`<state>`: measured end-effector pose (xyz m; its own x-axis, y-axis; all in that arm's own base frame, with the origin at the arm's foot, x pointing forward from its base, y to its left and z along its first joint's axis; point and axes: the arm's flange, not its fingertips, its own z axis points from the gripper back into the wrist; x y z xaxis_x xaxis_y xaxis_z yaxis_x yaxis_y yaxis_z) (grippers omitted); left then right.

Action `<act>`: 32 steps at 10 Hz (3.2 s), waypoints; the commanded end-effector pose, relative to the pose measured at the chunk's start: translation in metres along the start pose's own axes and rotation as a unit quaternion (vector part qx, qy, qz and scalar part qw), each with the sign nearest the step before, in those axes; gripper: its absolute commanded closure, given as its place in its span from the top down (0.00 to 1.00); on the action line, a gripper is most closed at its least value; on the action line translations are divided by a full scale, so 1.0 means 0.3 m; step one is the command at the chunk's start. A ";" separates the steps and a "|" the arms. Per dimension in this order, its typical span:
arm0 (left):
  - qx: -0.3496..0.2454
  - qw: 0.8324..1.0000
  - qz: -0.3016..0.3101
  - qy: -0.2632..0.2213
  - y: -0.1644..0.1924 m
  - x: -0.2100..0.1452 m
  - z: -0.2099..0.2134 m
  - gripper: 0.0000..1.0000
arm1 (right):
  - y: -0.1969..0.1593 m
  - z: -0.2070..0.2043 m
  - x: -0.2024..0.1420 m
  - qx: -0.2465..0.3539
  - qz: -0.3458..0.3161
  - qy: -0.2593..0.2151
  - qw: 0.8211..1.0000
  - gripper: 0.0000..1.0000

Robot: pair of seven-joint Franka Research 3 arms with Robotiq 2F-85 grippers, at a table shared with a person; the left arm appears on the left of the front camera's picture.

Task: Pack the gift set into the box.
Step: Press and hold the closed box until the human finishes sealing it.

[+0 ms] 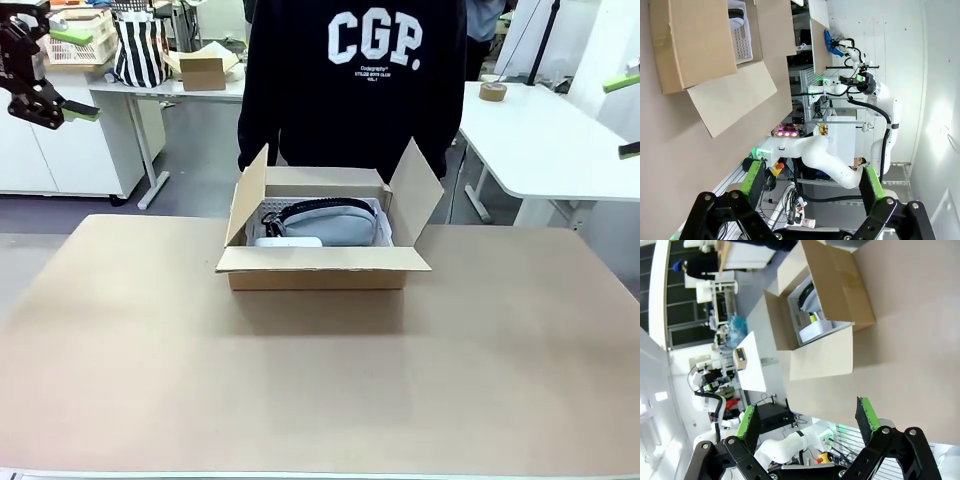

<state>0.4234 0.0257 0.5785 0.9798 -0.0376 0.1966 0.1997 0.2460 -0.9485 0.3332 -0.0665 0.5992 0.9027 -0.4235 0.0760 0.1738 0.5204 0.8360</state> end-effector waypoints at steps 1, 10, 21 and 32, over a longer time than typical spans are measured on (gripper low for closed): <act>0.000 1.000 -0.003 0.005 -0.004 -0.006 0.008 1.00 | -0.001 -0.004 0.005 0.012 0.011 0.002 1.000 1.00; 0.000 1.000 -0.003 0.005 -0.004 -0.006 0.008 1.00 | -0.001 -0.004 0.005 0.012 0.011 0.002 1.000 1.00; 0.000 1.000 -0.003 0.005 -0.004 -0.006 0.008 1.00 | -0.001 -0.004 0.005 0.012 0.011 0.002 1.000 1.00; 0.000 1.000 -0.003 0.005 -0.004 -0.006 0.008 1.00 | -0.001 -0.004 0.005 0.012 0.011 0.002 1.000 1.00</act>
<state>0.4234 0.0259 0.5785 0.9798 -0.0371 0.1965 0.1996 0.2461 -0.9485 0.3330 -0.0665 0.5986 0.9030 -0.4233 0.0740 0.1765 0.5224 0.8342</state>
